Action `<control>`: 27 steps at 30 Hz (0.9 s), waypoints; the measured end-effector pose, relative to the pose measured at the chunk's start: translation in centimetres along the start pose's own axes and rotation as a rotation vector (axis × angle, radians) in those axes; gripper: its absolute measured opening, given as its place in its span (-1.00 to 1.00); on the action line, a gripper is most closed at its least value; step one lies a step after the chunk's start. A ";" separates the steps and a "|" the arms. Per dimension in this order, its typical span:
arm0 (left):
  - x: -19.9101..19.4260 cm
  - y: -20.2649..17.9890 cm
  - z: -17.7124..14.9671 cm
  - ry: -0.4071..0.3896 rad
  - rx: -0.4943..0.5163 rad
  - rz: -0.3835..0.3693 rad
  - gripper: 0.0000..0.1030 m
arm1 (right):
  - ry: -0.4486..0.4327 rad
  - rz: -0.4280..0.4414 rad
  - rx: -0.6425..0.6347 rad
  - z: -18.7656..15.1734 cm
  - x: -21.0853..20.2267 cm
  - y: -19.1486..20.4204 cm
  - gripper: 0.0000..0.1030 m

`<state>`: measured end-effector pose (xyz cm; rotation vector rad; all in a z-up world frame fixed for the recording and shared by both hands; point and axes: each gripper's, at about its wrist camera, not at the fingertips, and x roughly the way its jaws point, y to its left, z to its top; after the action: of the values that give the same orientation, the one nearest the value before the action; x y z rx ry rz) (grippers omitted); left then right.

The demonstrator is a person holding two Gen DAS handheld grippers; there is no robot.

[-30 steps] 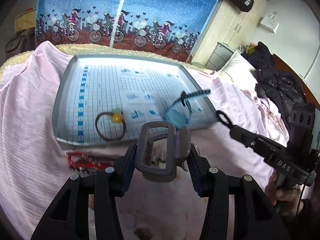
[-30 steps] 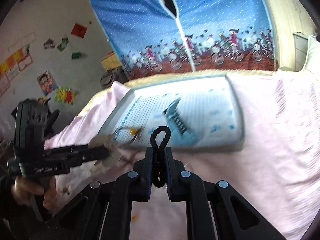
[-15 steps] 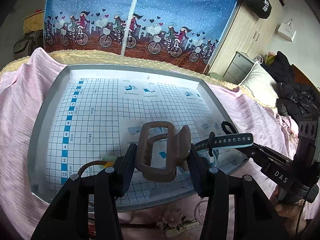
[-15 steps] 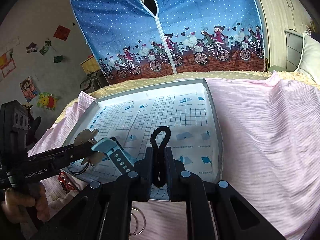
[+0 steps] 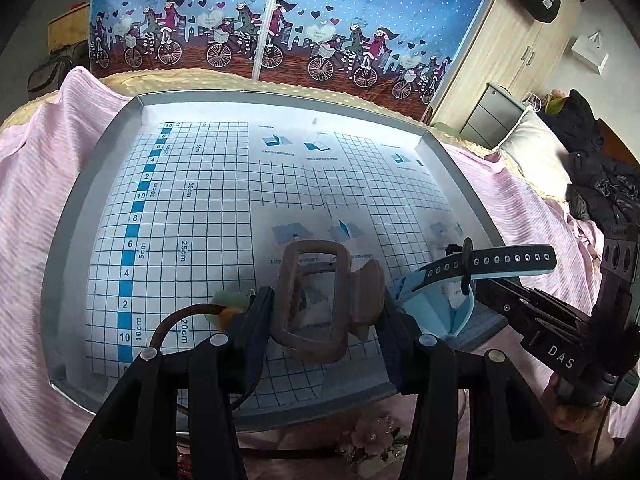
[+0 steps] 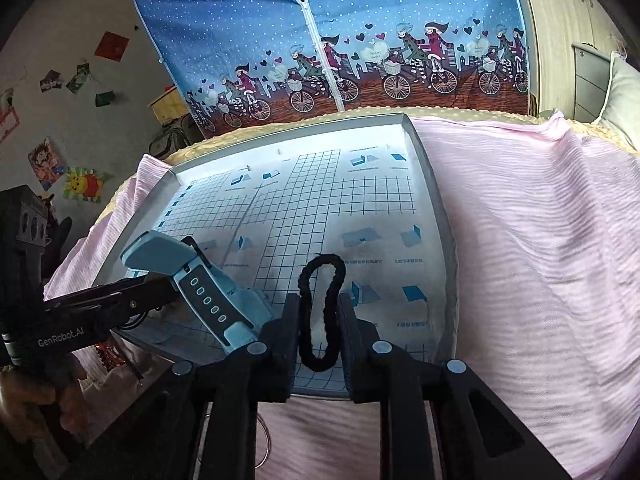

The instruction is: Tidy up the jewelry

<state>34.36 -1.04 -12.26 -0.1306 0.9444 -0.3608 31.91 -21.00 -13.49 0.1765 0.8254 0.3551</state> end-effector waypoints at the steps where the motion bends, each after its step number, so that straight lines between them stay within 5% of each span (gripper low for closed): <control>1: -0.1 0.0 0.1 0.003 -0.002 0.001 -0.15 | -0.002 0.000 0.000 0.0 -0.1 0.0 -0.51; 5: -0.8 0.2 0.5 -0.001 -0.030 -0.017 -0.12 | -0.015 -0.012 0.005 0.1 -0.5 -0.2 -0.11; 9: -2.3 0.1 0.8 -0.044 -0.039 -0.001 0.44 | -0.059 -0.042 0.003 0.4 -1.9 -0.2 0.08; 12: -3.9 0.0 0.8 -0.096 -0.051 -0.002 0.46 | -0.109 -0.060 -0.008 0.8 -3.4 0.1 0.27; 15: -6.0 -0.2 0.5 -0.158 -0.060 0.000 0.97 | -0.170 -0.059 -0.010 0.9 -5.3 0.6 0.61; 20: -10.4 -0.9 -0.6 -0.304 -0.041 0.023 0.98 | -0.276 -0.042 -0.031 0.6 -9.2 1.9 1.00; 27: -16.1 -3.2 -2.3 -0.422 0.065 0.077 0.98 | -0.417 -0.029 -0.118 -0.5 -14.6 5.1 1.00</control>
<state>23.14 1.89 -0.43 -0.1050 0.5186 -0.2779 21.19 -21.73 -2.38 0.1222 0.3942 0.3243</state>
